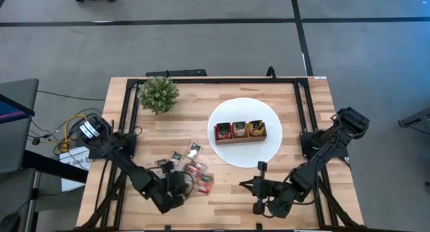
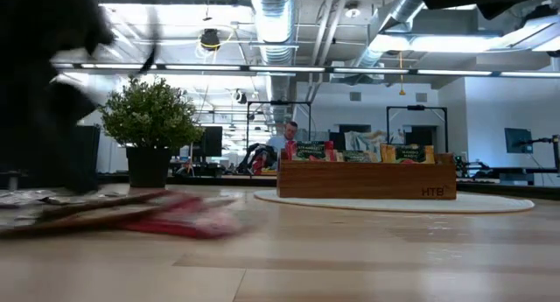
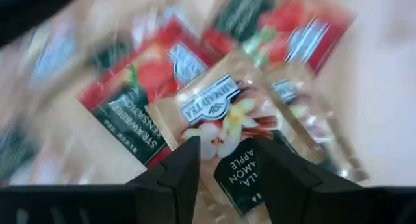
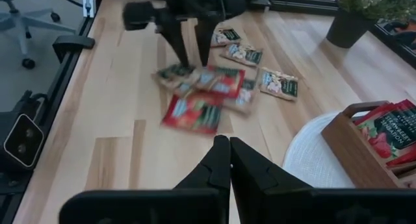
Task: Pick & Place Tea
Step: Adjust the brown tea bags, then put the brown tea bag into the middle section of the wooden organizer
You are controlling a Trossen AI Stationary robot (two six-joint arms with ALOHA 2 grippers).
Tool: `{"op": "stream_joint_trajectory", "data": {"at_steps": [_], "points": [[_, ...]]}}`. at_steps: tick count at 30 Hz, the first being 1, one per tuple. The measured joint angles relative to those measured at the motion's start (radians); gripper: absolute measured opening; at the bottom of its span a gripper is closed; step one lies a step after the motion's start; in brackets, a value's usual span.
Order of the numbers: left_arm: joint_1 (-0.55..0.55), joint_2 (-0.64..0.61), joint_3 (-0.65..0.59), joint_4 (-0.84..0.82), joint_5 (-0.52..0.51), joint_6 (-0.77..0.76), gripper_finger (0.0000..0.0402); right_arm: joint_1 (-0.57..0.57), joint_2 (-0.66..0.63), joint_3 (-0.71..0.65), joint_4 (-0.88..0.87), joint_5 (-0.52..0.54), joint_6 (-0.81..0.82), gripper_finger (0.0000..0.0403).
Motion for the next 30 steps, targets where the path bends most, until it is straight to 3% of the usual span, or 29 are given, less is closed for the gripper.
{"op": "stream_joint_trajectory", "data": {"at_steps": [5,9,13,16,20,22,26,30], "points": [[0.04,-0.001,0.05,0.317,-0.141,0.379,0.0119,-0.023,0.01,0.001,0.032,-0.02,0.033,0.0],[0.045,-0.001,0.097,0.359,-0.194,0.502,0.0112,-0.075,0.086,0.0,0.149,-0.066,0.015,0.0004],[0.022,-0.002,0.103,0.277,-0.118,0.47,0.0107,-0.168,0.22,0.0,0.387,-0.282,-0.031,0.004],[-0.012,-0.002,0.103,0.143,-0.016,0.328,0.0103,-0.251,0.322,0.023,0.534,-0.481,0.011,0.0086],[-0.061,0.005,0.103,0.013,0.003,0.104,0.0096,-0.351,0.426,0.095,0.551,-0.659,0.152,0.0149],[-0.082,0.025,0.103,0.005,-0.028,0.07,0.0091,-0.393,0.469,0.132,0.549,-0.741,0.191,0.0174],[-0.1,0.086,0.103,0.021,-0.061,0.057,0.008,-0.447,0.514,0.181,0.537,-0.814,0.256,0.0202],[-0.098,0.145,0.103,0.023,-0.078,0.037,0.0071,-0.472,0.524,0.196,0.542,-0.834,0.294,0.02]]}}
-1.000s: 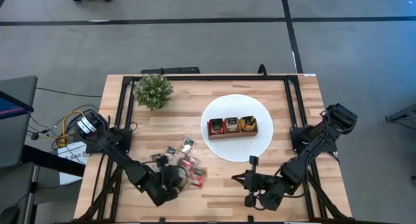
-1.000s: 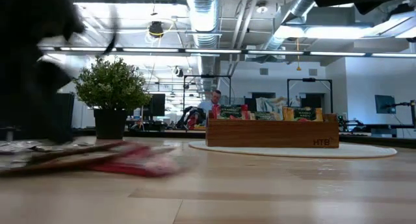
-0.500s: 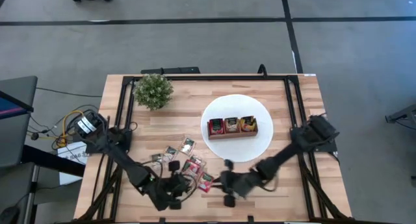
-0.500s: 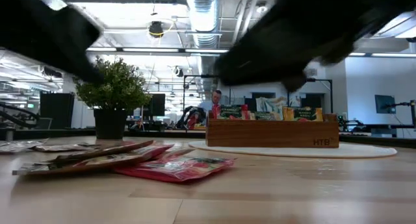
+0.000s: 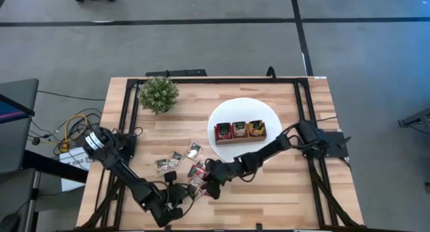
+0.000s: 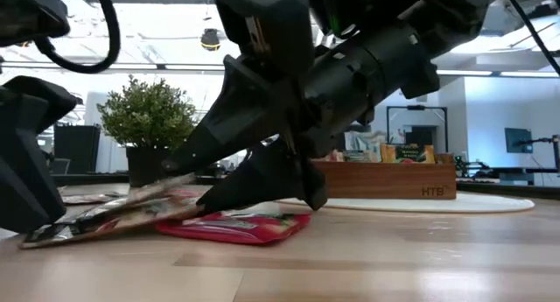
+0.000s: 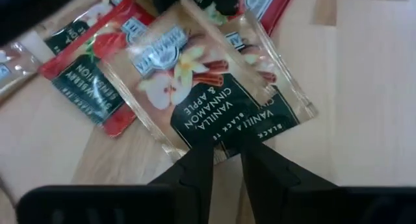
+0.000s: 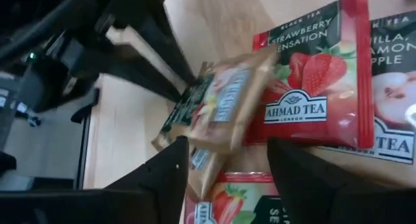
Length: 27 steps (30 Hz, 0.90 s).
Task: Pick & Place Tea
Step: Put the brown tea bag into the middle section of the wooden organizer
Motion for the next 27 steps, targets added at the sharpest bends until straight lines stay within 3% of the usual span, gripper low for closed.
{"op": "stream_joint_trajectory", "data": {"at_steps": [7,15,17,22,27], "points": [[0.008,0.035,0.001,0.025,-0.083,0.007,0.0059,-0.023,-0.002,0.0,0.008,-0.06,0.013,0.0142],[0.009,0.037,0.0,0.054,-0.129,0.064,0.0057,-0.011,-0.002,0.0,0.022,-0.022,-0.075,0.0026],[0.009,0.037,0.0,0.054,-0.14,0.064,0.0059,-0.002,-0.002,0.0,0.022,0.019,-0.111,0.0008],[0.005,0.034,0.0,-0.001,-0.175,-0.003,0.0073,0.046,-0.089,-0.038,-0.031,0.155,-0.119,0.0011],[-0.016,0.007,-0.001,-0.032,-0.28,-0.037,0.0106,0.143,-0.232,-0.169,-0.067,0.409,-0.093,0.0005]]}}
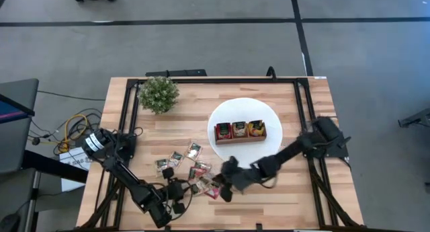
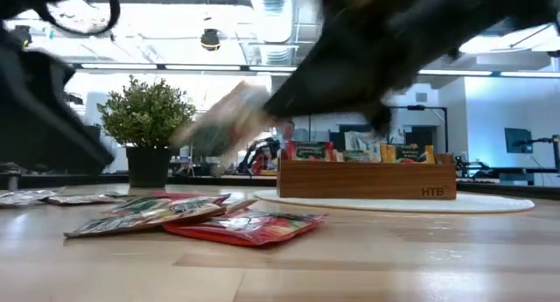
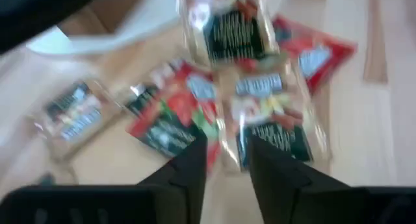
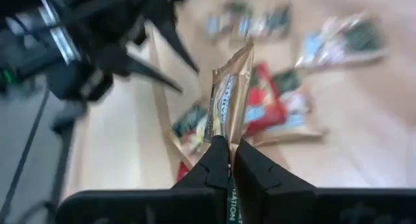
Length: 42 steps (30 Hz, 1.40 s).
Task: Pick & Place Tea
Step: Put the brown tea bag into the middle section of the wooden organizer
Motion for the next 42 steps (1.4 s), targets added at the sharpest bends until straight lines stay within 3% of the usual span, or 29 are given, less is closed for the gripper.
{"op": "stream_joint_trajectory", "data": {"at_steps": [6,9,12,15,17,20,27,32,36,42], "points": [[0.016,-0.017,0.001,0.151,-0.196,0.099,0.0156,0.161,-0.141,-0.196,0.134,0.397,0.035,0.0003],[0.054,-0.017,0.001,0.292,-0.228,0.211,0.0169,0.24,-0.164,-0.268,0.301,0.573,-0.014,0.0005],[0.111,-0.011,0.001,0.494,-0.121,0.413,0.0172,0.305,-0.161,-0.314,0.427,0.685,-0.112,0.0005],[0.187,-0.011,0.001,0.691,0.143,0.66,0.0172,0.344,-0.155,-0.335,0.541,0.753,-0.225,0.0002],[0.232,-0.01,0.001,0.798,0.21,0.765,0.0172,0.363,-0.155,-0.335,0.59,0.76,-0.3,0.0002],[0.293,-0.01,0.002,0.907,0.216,0.855,0.0172,0.38,-0.155,-0.335,0.667,0.776,-0.393,0.0004],[0.378,-0.009,0.001,1.09,0.44,0.872,0.0172,0.39,-0.155,-0.335,0.706,0.775,-0.445,0.0002],[0.383,-0.009,0.002,1.173,0.46,0.876,0.0164,0.389,-0.155,-0.335,0.707,0.775,-0.445,0.0003],[0.383,-0.009,0.002,1.17,0.46,0.875,0.0128,0.386,-0.155,-0.335,0.706,0.773,-0.445,0.0002],[0.385,-0.009,0.002,1.167,0.444,0.88,0.0031,0.382,-0.154,-0.335,0.704,0.768,-0.445,0.0007]]}}
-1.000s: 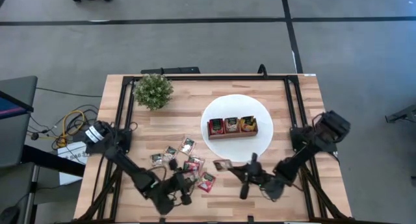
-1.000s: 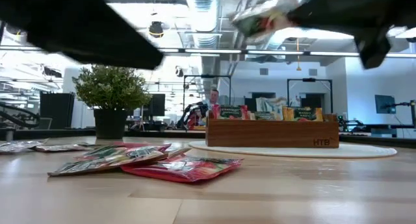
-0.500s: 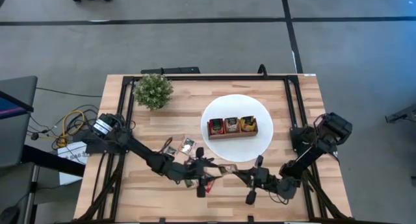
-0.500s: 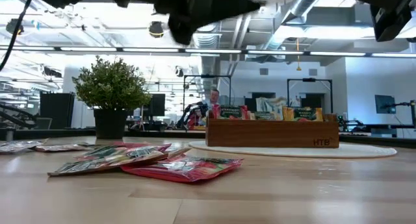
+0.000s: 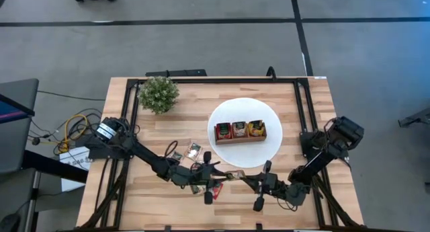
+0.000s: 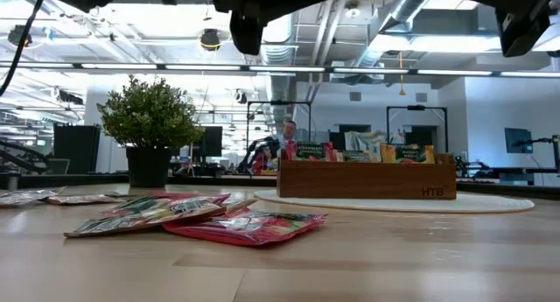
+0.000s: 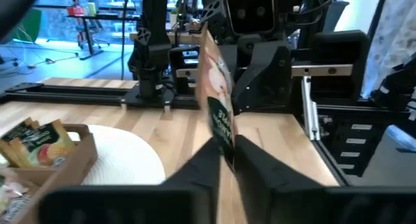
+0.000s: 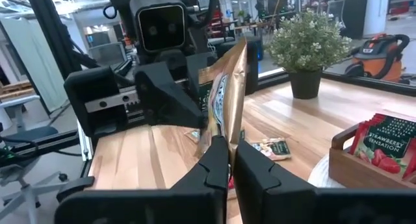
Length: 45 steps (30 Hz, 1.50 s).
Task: Pick & Place Tea
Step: Put the brown tea bag into the middle section of the wooden organizer
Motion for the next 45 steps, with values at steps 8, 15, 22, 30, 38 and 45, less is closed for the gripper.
{"op": "stream_joint_trajectory", "data": {"at_steps": [8,15,22,30,38,45], "points": [[-0.001,-0.041,0.002,-0.247,-0.071,0.01,0.0001,0.019,-0.034,0.0,-0.111,0.003,-0.041,0.0026],[-0.001,-0.067,0.148,-0.899,-0.065,-0.187,0.0,0.035,-0.279,0.034,-0.631,-0.134,0.141,0.0119],[-0.001,-0.048,0.219,-1.041,-0.027,-0.235,0.0,-0.187,-0.3,0.2,-1.123,-0.527,0.204,0.0192],[0.0,-0.048,0.217,-1.047,-0.019,-0.235,0.0,-0.34,-0.077,0.435,-1.279,-0.712,-0.017,0.0165],[-0.001,-0.048,0.217,-1.05,-0.012,-0.238,0.0,-0.354,0.067,0.609,-1.428,-0.729,-0.053,0.0065],[0.0,-0.048,0.217,-1.042,-0.041,-0.25,0.0003,-0.33,0.072,0.602,-1.433,-0.638,0.015,0.0007]]}}
